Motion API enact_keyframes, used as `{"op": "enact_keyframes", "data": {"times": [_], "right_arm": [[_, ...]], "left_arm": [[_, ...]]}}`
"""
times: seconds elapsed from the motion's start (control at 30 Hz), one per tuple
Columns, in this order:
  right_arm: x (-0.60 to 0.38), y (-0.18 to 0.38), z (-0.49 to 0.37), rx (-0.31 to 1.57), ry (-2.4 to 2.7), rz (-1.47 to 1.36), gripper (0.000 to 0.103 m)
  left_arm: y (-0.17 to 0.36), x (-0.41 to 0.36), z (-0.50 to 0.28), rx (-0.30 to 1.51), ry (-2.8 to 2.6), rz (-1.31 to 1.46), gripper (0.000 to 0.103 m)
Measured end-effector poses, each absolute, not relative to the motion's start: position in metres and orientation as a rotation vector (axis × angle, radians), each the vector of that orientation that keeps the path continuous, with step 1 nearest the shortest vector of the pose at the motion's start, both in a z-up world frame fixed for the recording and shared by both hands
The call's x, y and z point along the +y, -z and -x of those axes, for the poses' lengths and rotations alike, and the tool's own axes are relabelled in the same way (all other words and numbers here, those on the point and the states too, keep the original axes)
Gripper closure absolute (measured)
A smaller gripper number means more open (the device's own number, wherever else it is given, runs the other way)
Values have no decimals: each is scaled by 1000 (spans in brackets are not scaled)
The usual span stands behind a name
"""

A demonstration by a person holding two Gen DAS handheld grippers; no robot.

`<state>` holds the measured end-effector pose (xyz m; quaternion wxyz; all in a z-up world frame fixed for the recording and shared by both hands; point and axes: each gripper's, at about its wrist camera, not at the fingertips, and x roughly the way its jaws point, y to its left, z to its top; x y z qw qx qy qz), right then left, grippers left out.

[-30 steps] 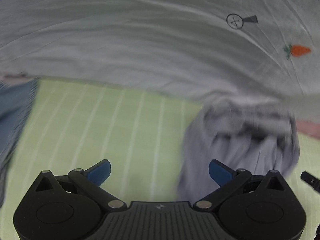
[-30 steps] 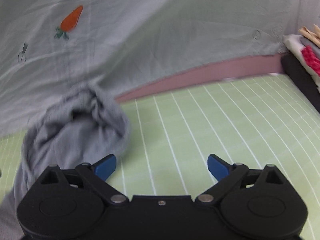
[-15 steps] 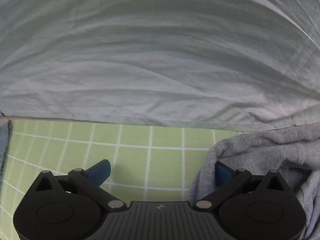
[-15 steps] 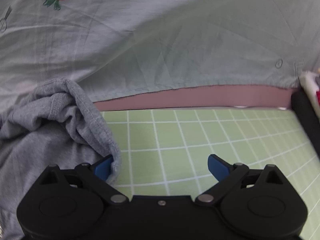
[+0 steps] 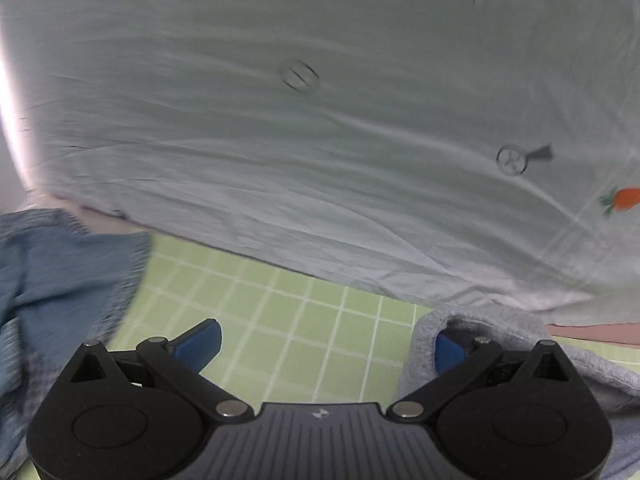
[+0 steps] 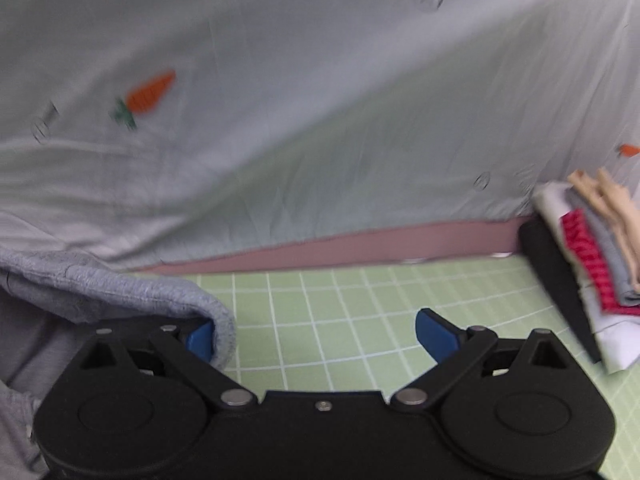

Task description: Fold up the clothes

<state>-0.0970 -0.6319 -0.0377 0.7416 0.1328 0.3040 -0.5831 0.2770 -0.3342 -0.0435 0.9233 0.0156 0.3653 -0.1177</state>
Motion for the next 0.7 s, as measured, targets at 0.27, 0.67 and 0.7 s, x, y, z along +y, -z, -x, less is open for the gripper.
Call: {"op": "enact_keyframes", "data": {"times": [0.27,0.67,0.7], "right_arm": [[-550,1,128,631,1234,-252,4],[-475,34,142,863,1095,-287,4],[-472,34,141,874,1080,-287,4]], "left_arm": [[30,-273,-185,761,179,-43,0],[86,-246,-124,1003,154,-90,0],[85,-246,-121,1004,171,-88,0]]}}
